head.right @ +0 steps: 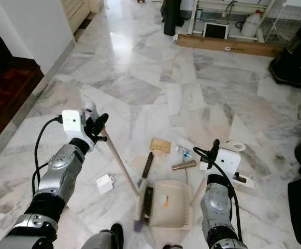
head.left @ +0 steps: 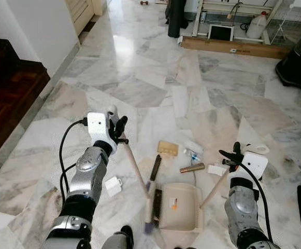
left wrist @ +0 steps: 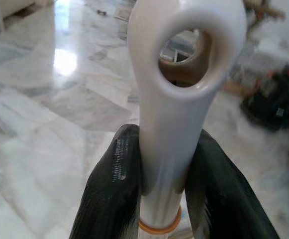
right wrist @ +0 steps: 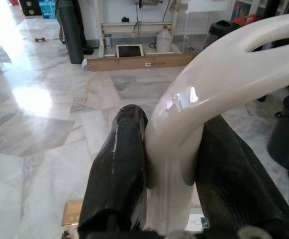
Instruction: Sweep floor
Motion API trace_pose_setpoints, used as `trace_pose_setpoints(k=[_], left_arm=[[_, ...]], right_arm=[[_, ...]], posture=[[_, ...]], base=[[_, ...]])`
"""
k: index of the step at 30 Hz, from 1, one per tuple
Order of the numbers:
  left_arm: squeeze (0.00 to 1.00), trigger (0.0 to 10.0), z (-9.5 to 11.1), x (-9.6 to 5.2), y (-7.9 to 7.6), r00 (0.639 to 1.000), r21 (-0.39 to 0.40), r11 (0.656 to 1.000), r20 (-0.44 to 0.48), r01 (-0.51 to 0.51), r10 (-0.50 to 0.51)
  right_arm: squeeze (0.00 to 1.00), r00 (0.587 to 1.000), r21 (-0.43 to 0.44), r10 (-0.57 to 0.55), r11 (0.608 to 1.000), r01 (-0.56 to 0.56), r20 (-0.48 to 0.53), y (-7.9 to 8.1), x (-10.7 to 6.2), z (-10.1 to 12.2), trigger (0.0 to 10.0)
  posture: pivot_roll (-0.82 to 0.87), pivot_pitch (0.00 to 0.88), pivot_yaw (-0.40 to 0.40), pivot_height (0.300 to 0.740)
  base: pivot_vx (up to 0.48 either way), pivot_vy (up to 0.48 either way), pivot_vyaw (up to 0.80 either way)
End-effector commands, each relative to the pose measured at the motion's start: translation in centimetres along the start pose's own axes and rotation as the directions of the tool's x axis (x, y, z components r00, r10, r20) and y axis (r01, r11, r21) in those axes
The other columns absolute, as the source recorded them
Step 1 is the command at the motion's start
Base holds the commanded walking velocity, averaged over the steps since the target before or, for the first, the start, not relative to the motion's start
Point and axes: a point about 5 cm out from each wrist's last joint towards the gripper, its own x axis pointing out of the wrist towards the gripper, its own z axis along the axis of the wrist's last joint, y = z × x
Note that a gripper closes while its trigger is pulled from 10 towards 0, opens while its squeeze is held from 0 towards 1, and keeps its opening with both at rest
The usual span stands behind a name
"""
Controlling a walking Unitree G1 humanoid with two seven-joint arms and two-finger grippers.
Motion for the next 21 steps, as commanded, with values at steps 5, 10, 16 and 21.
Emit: trace_pose_setpoints(k=[5, 10, 16, 21], left_arm=[[0.0, 10.0, 1.1, 1.0, -0.5, 0.999, -0.227, 0.974, 0.021, -0.021, 0.026], [0.0, 10.0, 1.9, 1.0, 0.2, 0.998, -0.255, 0.966, 0.038, -0.039, 0.05], [0.0, 10.0, 5.1, 0.6, 0.6, 0.981, -0.089, 0.995, 0.185, -0.035, 0.051], [0.0, 10.0, 7.6, 0.2, 0.1, 0.95, 0.05, 0.998, 0.31, -0.043, 0.026]], right_arm=[[0.0, 0.996, -0.005, -0.014, 1.0, 0.013, -0.087, -0.3, -0.8, -1.5, 10.0], [0.0, 0.996, -0.004, -0.015, 1.0, 0.015, -0.09, -0.3, -0.9, -1.5, 10.0], [0.0, 0.996, -0.001, -0.015, 1.0, 0.015, -0.092, -0.3, -0.8, -1.5, 10.0], [0.0, 0.996, 0.007, -0.02, 1.0, 0.02, -0.091, -0.3, -0.6, -1.4, 10.0]], posture=[[0.17, 0.16, 0.004, 0.74], [0.17, 0.164, 0.002, 0.74], [0.18, 0.162, 0.001, 0.74], [0.18, 0.15, 0.002, 0.74]], base=[[0.0, 0.0, 0.0], [0.0, 0.0, 0.0], [0.0, 0.0, 0.0], [0.0, 0.0, 0.0]])
